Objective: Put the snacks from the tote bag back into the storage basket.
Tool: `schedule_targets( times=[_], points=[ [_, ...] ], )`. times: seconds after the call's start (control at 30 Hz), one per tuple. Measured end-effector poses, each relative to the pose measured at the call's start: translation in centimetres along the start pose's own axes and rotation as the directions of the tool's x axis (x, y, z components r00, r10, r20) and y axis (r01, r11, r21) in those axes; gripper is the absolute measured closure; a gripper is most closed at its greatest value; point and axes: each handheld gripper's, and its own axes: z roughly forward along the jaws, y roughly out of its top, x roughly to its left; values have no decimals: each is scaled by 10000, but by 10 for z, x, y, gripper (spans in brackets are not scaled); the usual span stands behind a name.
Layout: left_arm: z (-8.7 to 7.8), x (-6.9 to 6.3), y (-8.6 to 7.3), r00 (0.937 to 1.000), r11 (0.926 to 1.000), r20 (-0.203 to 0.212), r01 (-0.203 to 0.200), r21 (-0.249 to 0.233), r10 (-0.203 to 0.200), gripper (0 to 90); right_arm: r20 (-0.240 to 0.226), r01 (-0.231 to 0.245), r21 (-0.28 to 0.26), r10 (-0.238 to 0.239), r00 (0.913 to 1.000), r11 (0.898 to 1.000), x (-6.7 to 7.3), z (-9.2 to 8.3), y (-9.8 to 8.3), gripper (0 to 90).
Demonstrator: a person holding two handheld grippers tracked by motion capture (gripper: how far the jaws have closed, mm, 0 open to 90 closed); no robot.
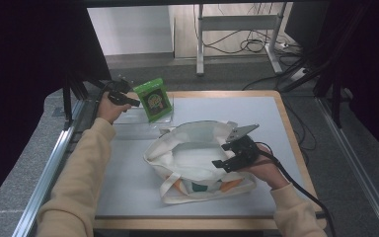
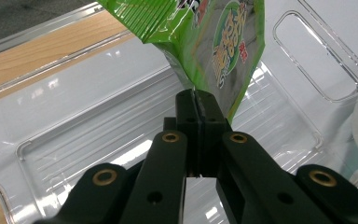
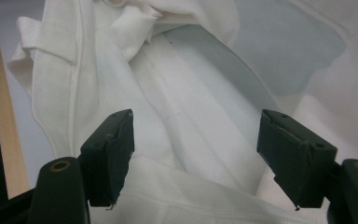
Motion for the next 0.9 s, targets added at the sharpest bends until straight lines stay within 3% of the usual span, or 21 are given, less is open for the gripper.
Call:
schedule_targets(
  times=[0.37,0.6,0.9],
  points=[
    [9,-2,-1,9997,10000,233,49,-65,-47,900,21,24,18,-24,10000,10000,0,0,0,276],
    [18,-1,0,9999,9998,155,70,180,-73,900,22,23,0,-23,10000,10000,0,-1,0,275],
    [18,3,-3,9996,9990,-94,259,360,-255,900,24,4,-17,-3,10000,10000,-2,0,-1,275]
  ],
)
